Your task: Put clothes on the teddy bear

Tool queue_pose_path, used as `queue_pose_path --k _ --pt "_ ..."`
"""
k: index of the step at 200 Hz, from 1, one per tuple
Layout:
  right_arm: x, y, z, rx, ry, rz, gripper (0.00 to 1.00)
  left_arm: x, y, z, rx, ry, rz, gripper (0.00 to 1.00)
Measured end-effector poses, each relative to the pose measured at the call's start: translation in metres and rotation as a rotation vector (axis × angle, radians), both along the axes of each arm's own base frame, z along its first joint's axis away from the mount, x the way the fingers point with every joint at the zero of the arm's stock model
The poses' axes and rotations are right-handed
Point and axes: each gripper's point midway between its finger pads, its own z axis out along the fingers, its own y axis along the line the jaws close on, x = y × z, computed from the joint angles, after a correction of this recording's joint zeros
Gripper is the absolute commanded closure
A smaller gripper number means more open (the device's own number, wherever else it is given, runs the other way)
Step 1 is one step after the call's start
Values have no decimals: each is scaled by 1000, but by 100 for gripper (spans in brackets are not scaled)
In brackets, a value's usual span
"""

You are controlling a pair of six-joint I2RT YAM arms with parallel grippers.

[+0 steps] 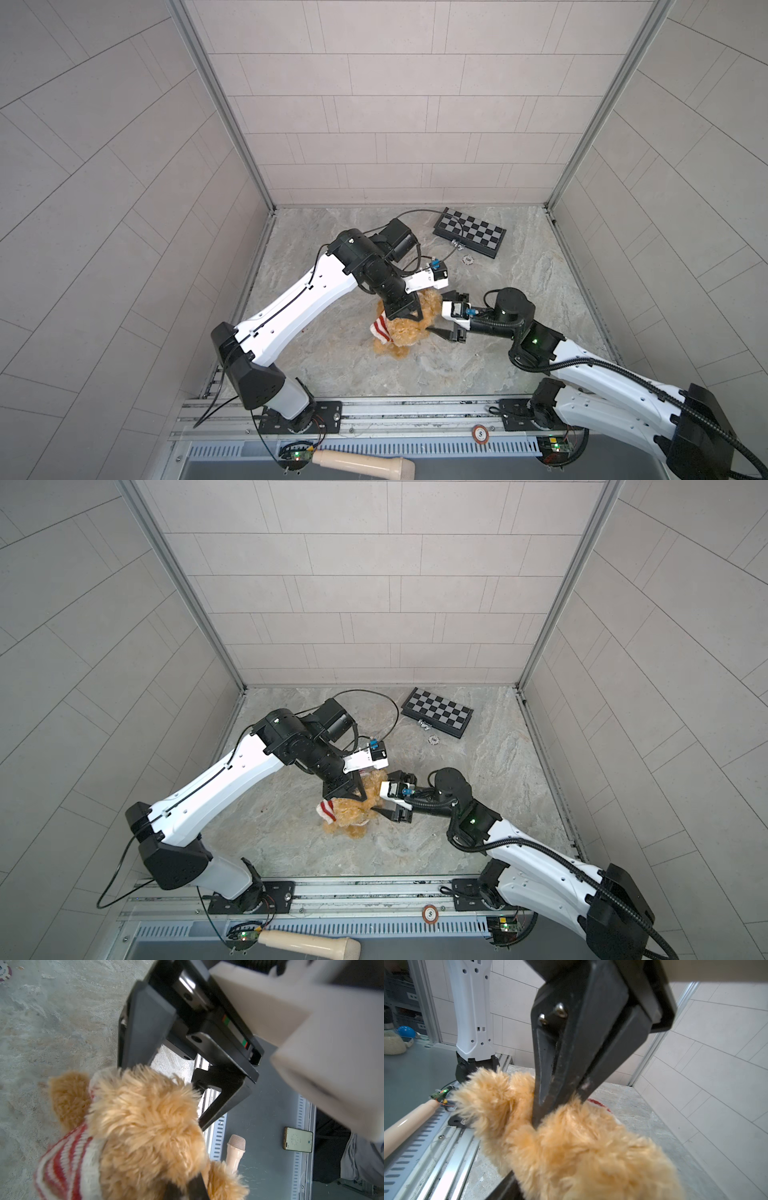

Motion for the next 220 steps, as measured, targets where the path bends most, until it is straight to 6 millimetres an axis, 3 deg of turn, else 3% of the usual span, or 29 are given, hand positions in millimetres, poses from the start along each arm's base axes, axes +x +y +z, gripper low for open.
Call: queue_pose_path --k 70,95,104,110,150,184,205,220 --pt "-3 -23 -11 6 -94 -155 29 3 -7 -16 -19 2 4 100" --pt "3 -28 -11 -6 -125 -199 15 8 -8 -20 -15 -17 16 100" --pt "3 -30 -10 0 -125 -209 3 9 -7 -21 -14 -26 19 100" --pt "4 -31 -8 3 -131 -215 1 9 -6 -22 -11 -30 20 100" --pt "5 -30 -9 -13 -129 -217 1 3 4 -28 -6 -49 25 100" --pt "8 -12 -10 -70 -94 -150 2 -6 6 -29 -2 -56 -12 100" --pt "3 -1 -14 -94 -80 -94 9 -11 9 -31 13 -56 -35 100" --pt "-3 6 -16 -117 -71 -50 19 -13 10 -31 18 -57 -46 100"
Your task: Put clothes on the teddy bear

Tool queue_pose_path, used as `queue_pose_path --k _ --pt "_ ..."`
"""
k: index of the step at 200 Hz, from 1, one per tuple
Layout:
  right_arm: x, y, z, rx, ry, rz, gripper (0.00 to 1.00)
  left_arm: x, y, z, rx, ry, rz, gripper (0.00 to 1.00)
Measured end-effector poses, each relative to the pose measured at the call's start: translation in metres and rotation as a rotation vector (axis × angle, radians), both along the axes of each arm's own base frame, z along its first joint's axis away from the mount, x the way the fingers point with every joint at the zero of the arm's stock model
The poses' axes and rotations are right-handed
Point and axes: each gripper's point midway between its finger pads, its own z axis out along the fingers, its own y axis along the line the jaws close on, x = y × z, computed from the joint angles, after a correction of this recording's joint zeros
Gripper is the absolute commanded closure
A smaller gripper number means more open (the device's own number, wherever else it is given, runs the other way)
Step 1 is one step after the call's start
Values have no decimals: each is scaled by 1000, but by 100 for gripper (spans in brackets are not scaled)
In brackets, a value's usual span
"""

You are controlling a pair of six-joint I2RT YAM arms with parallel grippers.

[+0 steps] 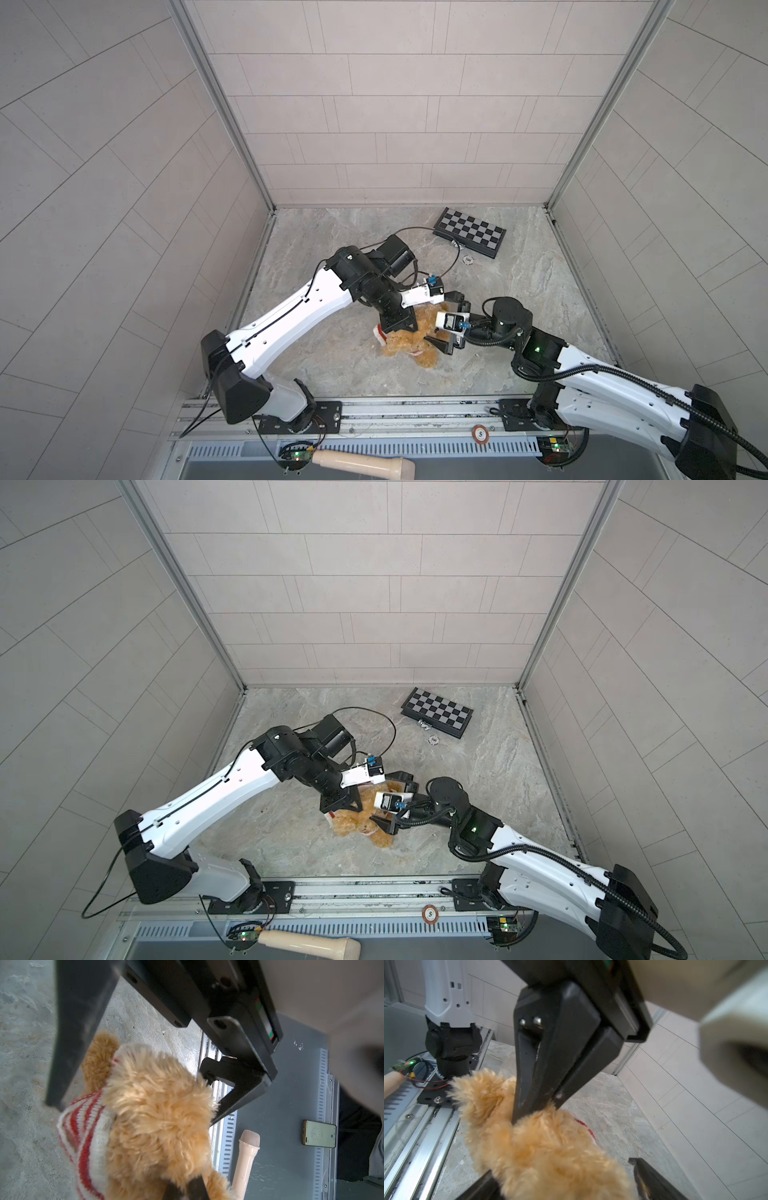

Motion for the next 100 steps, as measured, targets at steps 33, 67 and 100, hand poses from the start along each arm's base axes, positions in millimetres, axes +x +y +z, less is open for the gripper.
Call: queue_pose_path --k 33,67,100 --pt "-11 8 1 -33 0 67 64 2 0 9 -37 -45 5 100" --pt "-14 9 -1 -41 6 77 100 3 0 14 -58 -62 12 100" --pt "-4 4 -5 -60 5 16 100 20 0 10 -124 -45 116 46"
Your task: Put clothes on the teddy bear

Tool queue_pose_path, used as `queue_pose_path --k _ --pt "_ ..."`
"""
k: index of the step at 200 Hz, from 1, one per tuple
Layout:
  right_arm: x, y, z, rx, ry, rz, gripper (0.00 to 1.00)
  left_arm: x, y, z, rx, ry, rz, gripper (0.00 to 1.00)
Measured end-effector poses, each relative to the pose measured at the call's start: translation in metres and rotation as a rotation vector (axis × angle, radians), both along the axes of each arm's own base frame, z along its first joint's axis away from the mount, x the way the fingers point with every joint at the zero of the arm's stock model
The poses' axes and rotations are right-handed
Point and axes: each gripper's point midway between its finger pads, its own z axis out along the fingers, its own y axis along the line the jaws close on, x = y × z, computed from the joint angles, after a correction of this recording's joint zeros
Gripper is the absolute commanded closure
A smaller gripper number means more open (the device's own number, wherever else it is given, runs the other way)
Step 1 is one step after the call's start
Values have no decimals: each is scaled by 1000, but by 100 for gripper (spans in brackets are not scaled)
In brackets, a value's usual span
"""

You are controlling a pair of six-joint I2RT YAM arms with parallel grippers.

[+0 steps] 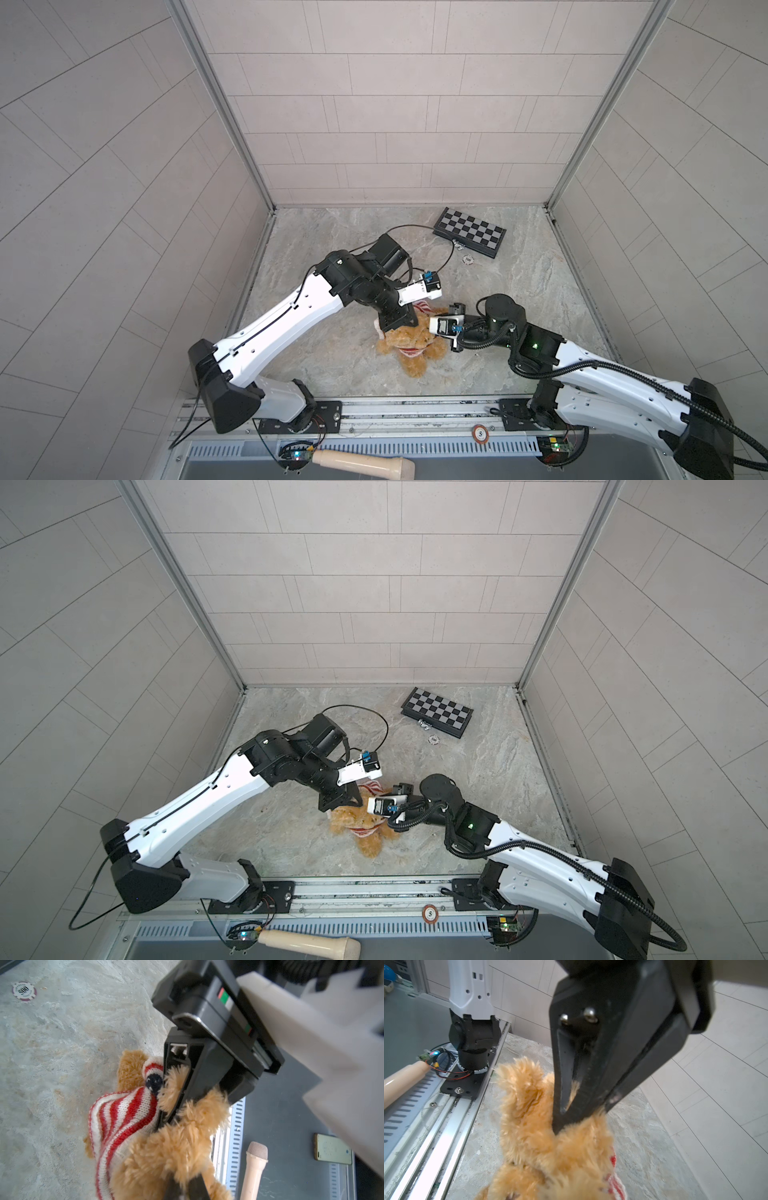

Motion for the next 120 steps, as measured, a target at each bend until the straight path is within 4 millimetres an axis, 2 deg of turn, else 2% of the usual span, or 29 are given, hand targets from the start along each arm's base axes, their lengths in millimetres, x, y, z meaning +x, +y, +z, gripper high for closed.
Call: queue_pose_path --k 5,10,15,24,32,45,50,65,78,95,120 --pt "3 -2 -1 1 5 -16 100 7 1 1 -40 5 43 26" --pt "6 -3 -1 6 10 -31 100 15 5 2 -79 15 97 12" --pt "10 -5 0 12 19 -47 100 26 10 4 -128 20 163 5" --pt "20 -9 2 35 45 -83 100 51 28 5 -217 37 319 4" --pt "31 -14 3 61 80 -120 100 72 48 5 -284 50 466 10" --pt "49 -22 7 122 136 -178 100 99 81 0 -349 88 689 40" --pt "57 -25 10 159 154 -201 100 104 87 -3 -364 99 733 49" --pt "73 -37 17 253 194 -253 100 111 91 -14 -414 175 832 65" --pt "82 -43 22 314 221 -279 100 114 87 -27 -454 248 882 70" --pt "84 -41 30 361 237 -269 100 111 80 -42 -479 331 916 72" --pt "80 -39 43 414 229 -234 100 115 64 -38 -540 404 926 78"
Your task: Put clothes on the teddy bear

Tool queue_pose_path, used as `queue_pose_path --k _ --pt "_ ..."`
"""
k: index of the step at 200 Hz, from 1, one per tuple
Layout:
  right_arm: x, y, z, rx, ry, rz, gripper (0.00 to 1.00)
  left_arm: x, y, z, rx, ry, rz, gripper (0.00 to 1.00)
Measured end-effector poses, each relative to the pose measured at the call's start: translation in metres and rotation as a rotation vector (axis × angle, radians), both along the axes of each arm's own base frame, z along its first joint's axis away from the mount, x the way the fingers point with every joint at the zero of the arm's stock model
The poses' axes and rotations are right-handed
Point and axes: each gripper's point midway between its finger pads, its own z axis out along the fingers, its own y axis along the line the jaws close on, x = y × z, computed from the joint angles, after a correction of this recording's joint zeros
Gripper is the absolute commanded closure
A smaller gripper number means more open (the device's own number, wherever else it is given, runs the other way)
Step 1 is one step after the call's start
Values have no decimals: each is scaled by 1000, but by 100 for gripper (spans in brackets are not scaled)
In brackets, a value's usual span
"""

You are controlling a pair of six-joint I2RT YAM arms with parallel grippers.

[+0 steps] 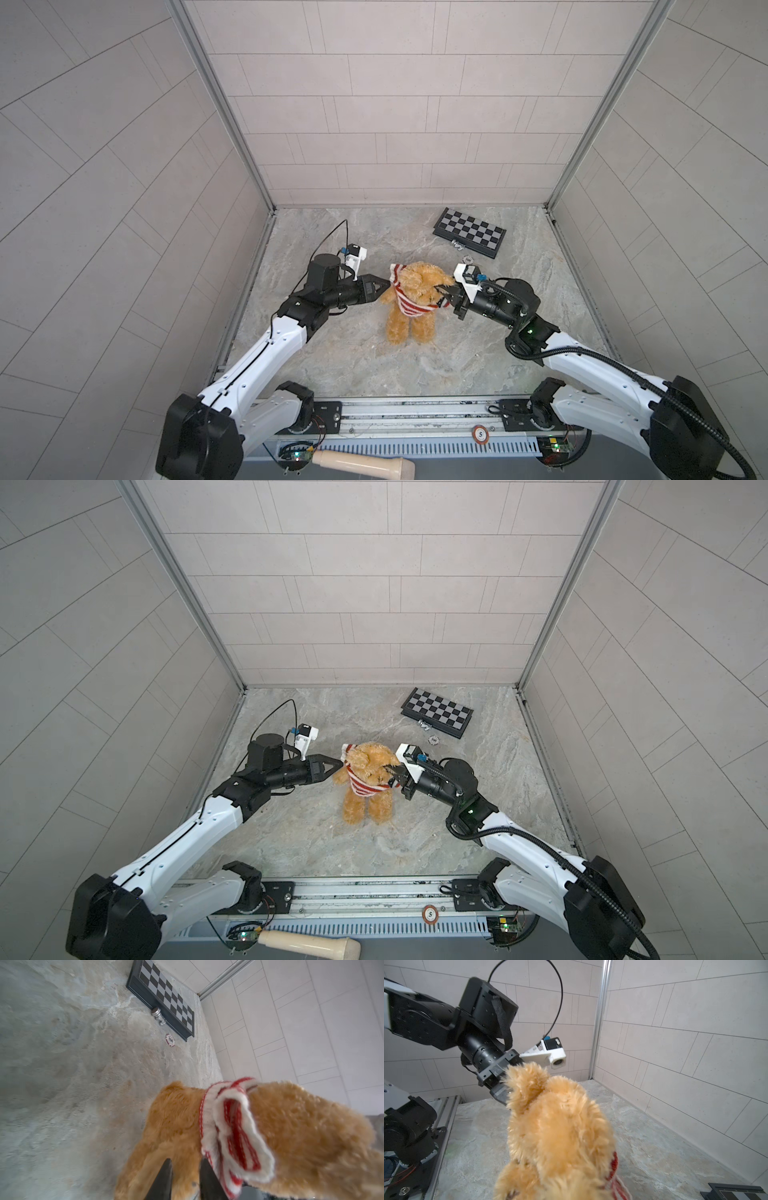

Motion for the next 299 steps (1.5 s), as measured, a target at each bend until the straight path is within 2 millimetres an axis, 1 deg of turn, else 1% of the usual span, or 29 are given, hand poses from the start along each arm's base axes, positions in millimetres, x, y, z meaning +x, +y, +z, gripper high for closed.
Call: queue_pose_path --k 20,43,61,82,105,126,137,163,185,215,229,243,259,273,285,294,299 --pt "-3 1 6 24 -21 14 100 10 -13 5 -62 9 3 78" --pt "-3 1 8 37 -34 18 100 18 -23 3 -99 31 4 77" --pt "-3 1 7 38 -37 16 100 17 -28 4 -112 38 -7 76" --pt "-2 0 7 34 -47 7 100 13 -33 9 -136 37 -27 73" --pt "0 -2 6 27 -69 -9 100 4 -31 15 -153 31 -38 71" --pt "0 -2 1 14 -78 -15 100 -6 -28 20 -158 29 -49 75" --pt "0 -3 0 11 -85 -17 100 -11 -29 20 -151 30 -59 80" --pt "2 -4 -4 4 -85 -30 100 -17 -36 10 -121 61 -87 88" --pt "3 -5 -9 -8 -83 -43 100 -22 -47 2 -98 93 -118 100" --pt "9 -11 -10 -17 -92 -93 100 -26 -53 -4 -81 106 -134 100" --pt "14 -15 -12 -20 -91 -135 100 -29 -53 -5 -74 113 -134 100" --pt "21 -22 -13 -26 -88 -186 100 -33 -48 -8 -53 118 -126 100" --pt "25 -29 -14 -30 -90 -229 100 -35 -36 -11 -34 122 -98 100" --pt "27 -33 -14 -31 -97 -246 100 -31 -22 -15 -37 125 -53 100" --pt "26 -34 -13 -29 -102 -237 100 -27 -17 -18 -51 133 -30 100" --pt "24 -33 -14 -24 -106 -222 100 -24 -19 -17 -71 135 -32 92" --pt "23 -32 -14 -20 -107 -213 100 -24 -22 -17 -80 135 -41 89"
